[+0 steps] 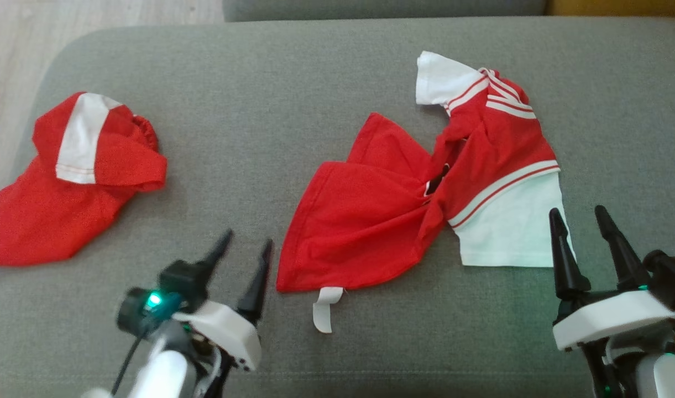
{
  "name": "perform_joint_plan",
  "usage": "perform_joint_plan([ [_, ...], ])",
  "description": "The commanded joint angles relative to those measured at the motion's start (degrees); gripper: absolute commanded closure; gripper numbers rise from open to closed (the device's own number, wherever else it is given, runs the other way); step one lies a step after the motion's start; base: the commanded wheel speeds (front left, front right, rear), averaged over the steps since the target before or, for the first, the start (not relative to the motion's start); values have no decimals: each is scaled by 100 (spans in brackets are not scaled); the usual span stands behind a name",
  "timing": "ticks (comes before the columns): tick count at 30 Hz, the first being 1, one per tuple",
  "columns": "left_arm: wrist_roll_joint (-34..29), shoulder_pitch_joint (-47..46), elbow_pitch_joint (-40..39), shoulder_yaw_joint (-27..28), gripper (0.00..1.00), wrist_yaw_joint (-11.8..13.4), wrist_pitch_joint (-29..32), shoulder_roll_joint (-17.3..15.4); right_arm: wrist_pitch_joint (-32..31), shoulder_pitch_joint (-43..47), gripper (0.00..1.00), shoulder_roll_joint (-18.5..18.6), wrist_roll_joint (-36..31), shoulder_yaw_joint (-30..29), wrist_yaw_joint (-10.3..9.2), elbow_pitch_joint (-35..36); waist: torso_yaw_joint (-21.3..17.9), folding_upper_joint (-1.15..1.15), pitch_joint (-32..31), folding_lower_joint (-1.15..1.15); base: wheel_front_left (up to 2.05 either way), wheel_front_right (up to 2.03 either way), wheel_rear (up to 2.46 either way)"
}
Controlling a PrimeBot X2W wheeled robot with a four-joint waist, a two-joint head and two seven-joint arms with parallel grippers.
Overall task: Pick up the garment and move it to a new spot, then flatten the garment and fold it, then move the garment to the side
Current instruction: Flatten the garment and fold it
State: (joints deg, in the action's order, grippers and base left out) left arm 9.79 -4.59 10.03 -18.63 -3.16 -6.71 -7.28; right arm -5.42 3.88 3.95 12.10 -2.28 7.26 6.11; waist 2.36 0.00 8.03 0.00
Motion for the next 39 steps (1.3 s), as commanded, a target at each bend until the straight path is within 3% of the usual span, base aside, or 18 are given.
perform_joint_plan([
  [1, 118, -288, 10, 117, 0, -60, 203, -15, -32, -89, 0, -6, -28, 143, 23, 226, -52, 0, 69, 0, 0, 0, 0],
  [13, 712, -483, 945, -289, 0, -348, 1183, 12, -139, -89, 0, -39, 25, 130, 23, 111, -219, 0, 220, 0, 0, 0, 0],
  [14, 751, -489, 992, -302, 5, -354, 1240, 8, -166, -89, 0, -37, 23, 127, 23, 96, -224, 0, 222, 0, 0, 0, 0],
  [15, 784, -504, 1023, -304, 31, -359, 1266, -6, -211, -92, 0, -27, 25, 127, 23, 76, -232, 0, 226, 0, 0, 0, 0],
  [16, 818, -518, 1054, -305, 72, -365, 1293, -25, -270, -95, 0, -19, 51, 119, 23, 46, -240, 0, 230, 0, 0, 0, 0],
  [17, 854, -535, 1073, -306, 100, -370, 1313, -36, -343, -96, 0, -9, 86, 81, 23, 4, -246, 0, 236, 0, 0, 0, 0],
  [30, 861, -710, 869, -317, 100, -324, 1100, -136, -1461, -611, 0, 475, 529, -293, 23, -924, -205, 0, 436, 0, 0, 0, 0],
  [39, 857, -825, 650, -341, 100, -300, 926, -155, -2453, -873, 0, 585, 700, -377, 23, -1314, 18, 0, 679, 0, 0, 0, 0],
])
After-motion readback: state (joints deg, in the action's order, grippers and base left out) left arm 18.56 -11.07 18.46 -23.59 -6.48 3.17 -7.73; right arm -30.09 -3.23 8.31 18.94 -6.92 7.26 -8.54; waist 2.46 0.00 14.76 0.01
